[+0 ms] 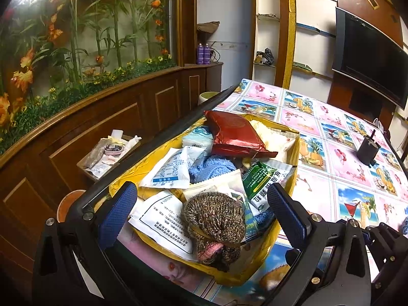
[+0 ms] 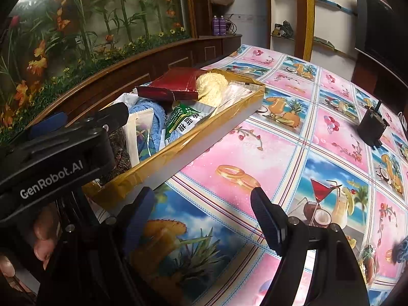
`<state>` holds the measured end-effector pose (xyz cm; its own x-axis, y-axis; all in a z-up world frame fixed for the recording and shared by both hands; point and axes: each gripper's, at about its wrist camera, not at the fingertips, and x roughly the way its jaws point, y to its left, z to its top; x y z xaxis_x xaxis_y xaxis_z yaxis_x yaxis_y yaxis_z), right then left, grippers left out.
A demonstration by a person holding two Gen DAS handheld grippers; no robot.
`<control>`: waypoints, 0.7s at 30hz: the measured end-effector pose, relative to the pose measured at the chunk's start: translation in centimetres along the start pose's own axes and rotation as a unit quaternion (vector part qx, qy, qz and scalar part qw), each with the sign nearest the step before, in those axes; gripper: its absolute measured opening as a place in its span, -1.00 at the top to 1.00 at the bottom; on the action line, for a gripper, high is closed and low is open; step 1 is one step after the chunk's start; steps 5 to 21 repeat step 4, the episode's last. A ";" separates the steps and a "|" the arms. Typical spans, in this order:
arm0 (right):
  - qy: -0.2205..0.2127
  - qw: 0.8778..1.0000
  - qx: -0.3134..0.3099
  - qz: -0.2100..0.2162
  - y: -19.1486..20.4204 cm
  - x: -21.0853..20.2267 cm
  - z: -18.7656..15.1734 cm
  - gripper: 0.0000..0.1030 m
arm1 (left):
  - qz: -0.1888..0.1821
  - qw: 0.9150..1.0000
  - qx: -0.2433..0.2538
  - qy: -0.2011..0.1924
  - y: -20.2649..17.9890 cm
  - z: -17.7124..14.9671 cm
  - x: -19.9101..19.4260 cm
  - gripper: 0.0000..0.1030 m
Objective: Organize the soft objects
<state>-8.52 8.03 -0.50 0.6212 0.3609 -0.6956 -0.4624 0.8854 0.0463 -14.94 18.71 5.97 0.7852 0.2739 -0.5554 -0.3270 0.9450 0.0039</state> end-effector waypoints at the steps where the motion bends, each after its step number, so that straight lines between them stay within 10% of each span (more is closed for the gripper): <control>1: 0.001 1.000 0.000 0.000 0.0 0.0 0.0 -0.52 | 0.001 1.000 0.001 -0.001 0.0 0.0 0.0 -1.00; 21: 0.003 1.000 0.002 0.000 0.0 0.1 0.1 -0.52 | 0.001 1.000 0.001 0.001 0.0 0.0 -0.1 -1.00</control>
